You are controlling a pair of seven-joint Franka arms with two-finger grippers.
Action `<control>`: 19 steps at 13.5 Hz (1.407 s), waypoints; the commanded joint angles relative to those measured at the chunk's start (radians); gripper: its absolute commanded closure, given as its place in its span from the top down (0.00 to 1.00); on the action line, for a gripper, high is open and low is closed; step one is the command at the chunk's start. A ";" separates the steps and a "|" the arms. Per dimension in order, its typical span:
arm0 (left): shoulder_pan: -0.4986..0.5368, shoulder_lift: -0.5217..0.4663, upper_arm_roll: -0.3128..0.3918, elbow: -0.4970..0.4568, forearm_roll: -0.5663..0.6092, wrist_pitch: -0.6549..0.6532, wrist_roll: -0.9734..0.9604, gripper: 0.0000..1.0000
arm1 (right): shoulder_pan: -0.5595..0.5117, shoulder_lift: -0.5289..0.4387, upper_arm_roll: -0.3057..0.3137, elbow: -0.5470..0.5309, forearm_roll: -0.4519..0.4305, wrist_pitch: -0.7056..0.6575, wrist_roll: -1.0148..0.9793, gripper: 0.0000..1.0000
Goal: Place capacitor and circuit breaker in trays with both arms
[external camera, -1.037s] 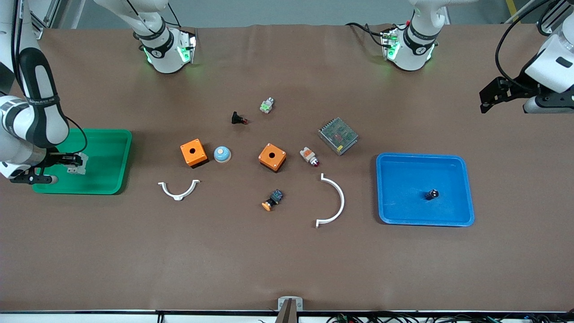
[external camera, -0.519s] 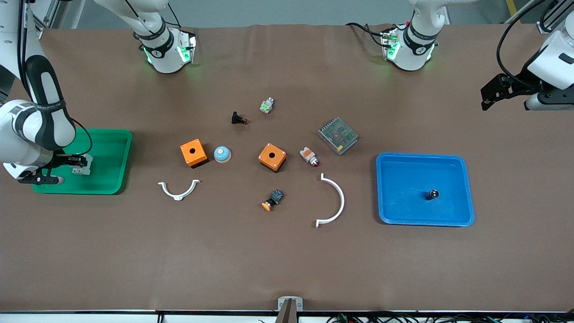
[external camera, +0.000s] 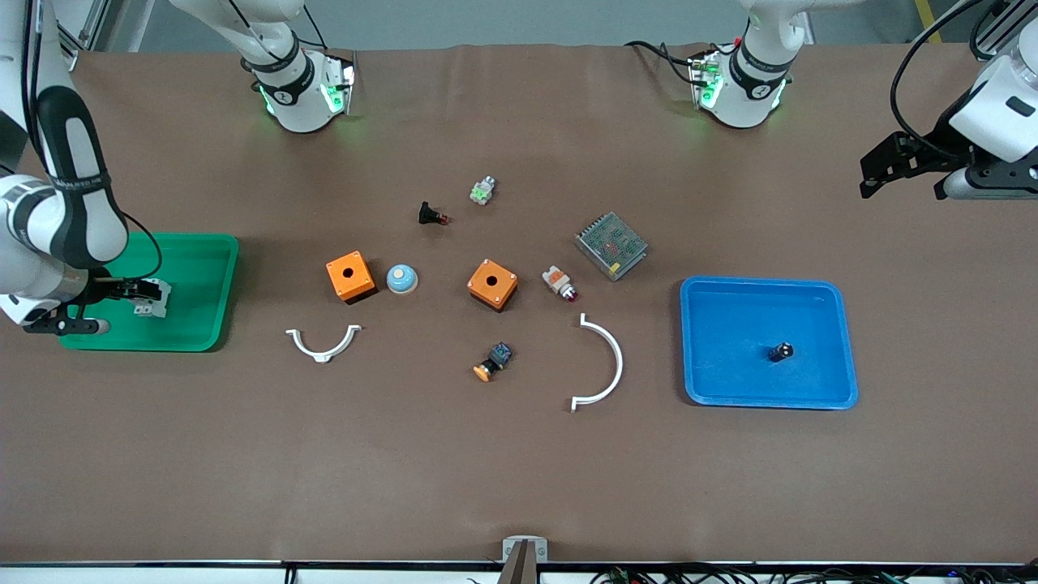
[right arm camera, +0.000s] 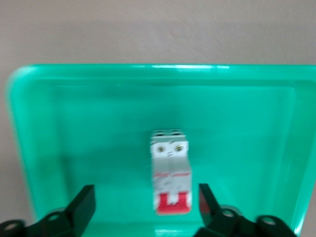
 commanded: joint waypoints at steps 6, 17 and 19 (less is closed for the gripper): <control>-0.002 -0.004 -0.009 0.033 -0.018 -0.027 -0.002 1.00 | 0.159 -0.321 0.005 -0.020 0.013 -0.248 0.202 0.99; 0.008 -0.002 -0.041 0.044 0.010 -0.042 -0.017 1.00 | 0.272 -0.350 0.016 0.506 0.000 -0.698 0.422 1.00; 0.008 0.001 -0.040 0.042 0.012 -0.042 -0.022 1.00 | 0.266 -0.327 0.014 0.533 -0.002 -0.692 0.423 1.00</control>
